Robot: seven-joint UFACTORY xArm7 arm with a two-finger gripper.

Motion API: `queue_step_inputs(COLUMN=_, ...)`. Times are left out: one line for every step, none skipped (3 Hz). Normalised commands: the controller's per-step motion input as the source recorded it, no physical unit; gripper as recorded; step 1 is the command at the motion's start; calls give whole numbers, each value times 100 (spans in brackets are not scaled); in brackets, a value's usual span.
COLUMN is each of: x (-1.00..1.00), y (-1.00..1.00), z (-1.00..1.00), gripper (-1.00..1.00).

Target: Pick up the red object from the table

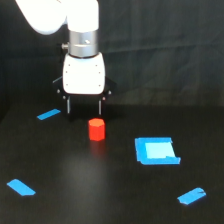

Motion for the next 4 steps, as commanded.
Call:
queue_step_inputs(x=43, y=-74, z=16, gripper=98)
queue_step_inputs(x=14, y=-86, z=1, gripper=100)
queue_step_inputs(x=-10, y=-58, z=2, gripper=100)
queue_step_inputs(x=-24, y=-46, z=-5, gripper=93)
